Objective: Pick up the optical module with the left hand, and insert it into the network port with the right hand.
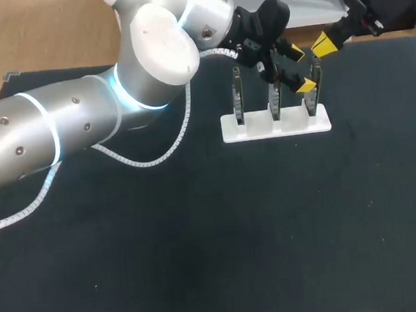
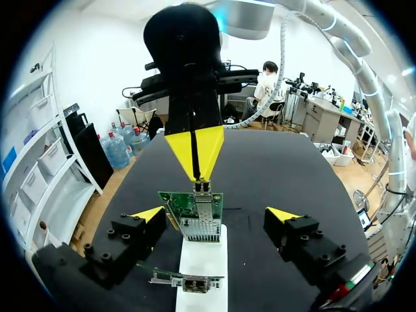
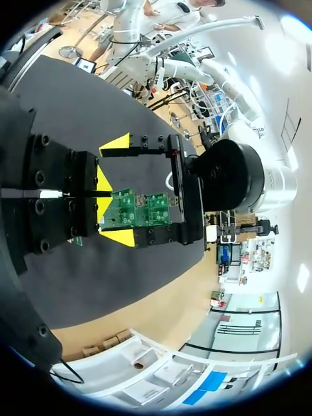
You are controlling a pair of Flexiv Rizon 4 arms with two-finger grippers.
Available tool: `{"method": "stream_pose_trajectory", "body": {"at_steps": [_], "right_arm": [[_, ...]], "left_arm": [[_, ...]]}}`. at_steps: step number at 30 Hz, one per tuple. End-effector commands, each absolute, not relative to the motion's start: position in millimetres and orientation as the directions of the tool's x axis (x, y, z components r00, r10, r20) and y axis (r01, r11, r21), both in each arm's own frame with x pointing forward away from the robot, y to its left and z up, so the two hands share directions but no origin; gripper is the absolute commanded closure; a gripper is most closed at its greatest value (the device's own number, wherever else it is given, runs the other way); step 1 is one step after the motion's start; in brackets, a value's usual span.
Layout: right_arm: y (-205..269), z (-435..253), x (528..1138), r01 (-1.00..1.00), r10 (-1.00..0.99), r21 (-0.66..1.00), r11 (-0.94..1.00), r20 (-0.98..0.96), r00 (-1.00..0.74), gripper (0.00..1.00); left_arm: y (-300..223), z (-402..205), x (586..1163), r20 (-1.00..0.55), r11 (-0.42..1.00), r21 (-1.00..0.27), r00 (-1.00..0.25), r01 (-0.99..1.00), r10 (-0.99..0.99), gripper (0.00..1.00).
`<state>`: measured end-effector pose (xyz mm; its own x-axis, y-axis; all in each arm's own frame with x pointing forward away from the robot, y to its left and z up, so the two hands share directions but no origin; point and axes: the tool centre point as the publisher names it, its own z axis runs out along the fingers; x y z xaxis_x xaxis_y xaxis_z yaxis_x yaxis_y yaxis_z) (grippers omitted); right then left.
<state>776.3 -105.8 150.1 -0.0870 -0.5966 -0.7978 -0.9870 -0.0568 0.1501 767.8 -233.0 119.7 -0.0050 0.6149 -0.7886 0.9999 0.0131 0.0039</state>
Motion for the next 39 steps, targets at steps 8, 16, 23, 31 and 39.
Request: {"method": "stream_pose_trajectory", "body": {"at_steps": [8, 16, 23, 31, 39], "right_arm": [[-104.4, 144.2, 775.0, -0.986, -0.609, 0.154, -0.057, -0.788, -0.088, 1.0], [-103.7, 140.6, 773.9, -0.985, -0.61, 0.165, -0.052, -0.786, -0.099, 1.0], [-102.6, 137.5, 773.5, -0.983, -0.611, 0.174, -0.053, -0.785, -0.106, 1.0], [-102.8, 132.2, 772.8, -0.98, -0.61, 0.19, -0.051, -0.783, -0.12, 1.0], [-104.5, 133.6, 772.6, -0.981, -0.608, 0.19, -0.045, -0.784, -0.124, 1.0]], "left_arm": [[-234.6, 120.4, 770.2, -0.785, 0.011, 0.0, -0.007, 1.0, 0.62, 0.0], [-234.6, 120.4, 770.2, -0.785, 0.011, 0.0, -0.007, 1.0, 0.62, 0.0], [-234.6, 120.4, 770.2, -0.785, 0.011, 0.0, -0.007, 1.0, 0.62, 0.0], [-234.6, 120.4, 770.2, -0.785, 0.011, 0.0, -0.007, 1.0, 0.62, 0.0], [-234.6, 120.4, 770.2, -0.785, 0.011, 0.0, -0.007, 1.0, 0.62, 0.0]]}}
